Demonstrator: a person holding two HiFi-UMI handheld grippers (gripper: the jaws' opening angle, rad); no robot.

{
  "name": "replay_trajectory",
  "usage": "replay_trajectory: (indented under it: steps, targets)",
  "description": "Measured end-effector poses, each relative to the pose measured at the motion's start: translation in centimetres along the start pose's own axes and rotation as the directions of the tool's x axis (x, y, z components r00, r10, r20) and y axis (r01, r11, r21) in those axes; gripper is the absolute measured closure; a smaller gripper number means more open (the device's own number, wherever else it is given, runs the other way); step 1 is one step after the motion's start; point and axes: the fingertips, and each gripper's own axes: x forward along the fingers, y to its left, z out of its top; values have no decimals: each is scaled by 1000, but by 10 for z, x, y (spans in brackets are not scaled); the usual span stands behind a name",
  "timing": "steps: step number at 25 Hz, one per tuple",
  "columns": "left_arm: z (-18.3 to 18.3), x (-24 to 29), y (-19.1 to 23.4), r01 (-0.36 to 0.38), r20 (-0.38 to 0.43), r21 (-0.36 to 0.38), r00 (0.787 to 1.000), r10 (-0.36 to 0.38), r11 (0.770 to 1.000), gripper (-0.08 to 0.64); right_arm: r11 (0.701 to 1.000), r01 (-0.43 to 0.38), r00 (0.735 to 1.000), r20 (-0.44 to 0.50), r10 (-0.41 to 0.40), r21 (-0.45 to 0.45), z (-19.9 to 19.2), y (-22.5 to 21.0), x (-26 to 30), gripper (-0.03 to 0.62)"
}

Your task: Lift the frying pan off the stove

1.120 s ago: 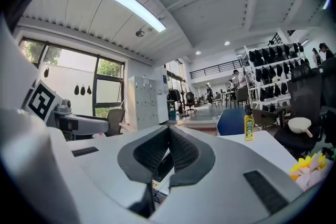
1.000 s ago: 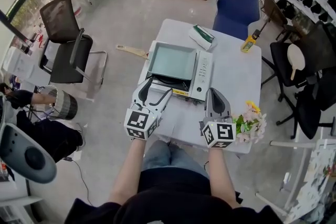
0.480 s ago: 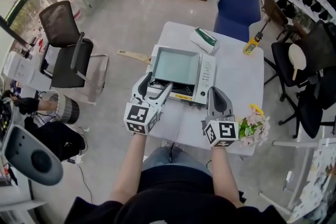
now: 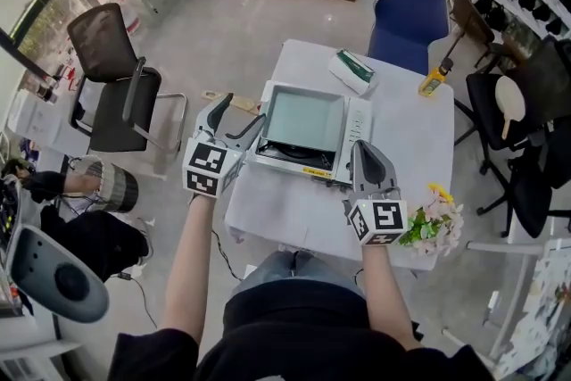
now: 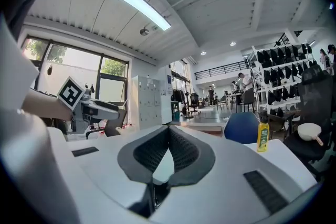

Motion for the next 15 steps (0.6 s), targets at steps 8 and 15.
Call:
replay_trajectory:
  steps: [8,15]
  targets:
    - [-39,36,23,168,-253,291,963,-94,942,236,1000,-13,1000,-24,13,-1,-4,-1,24,591]
    - [-82,61,27,411,-506,488,852,-134,770,236,1000,-17,998,-53,17,-8,-10,-3,40,590]
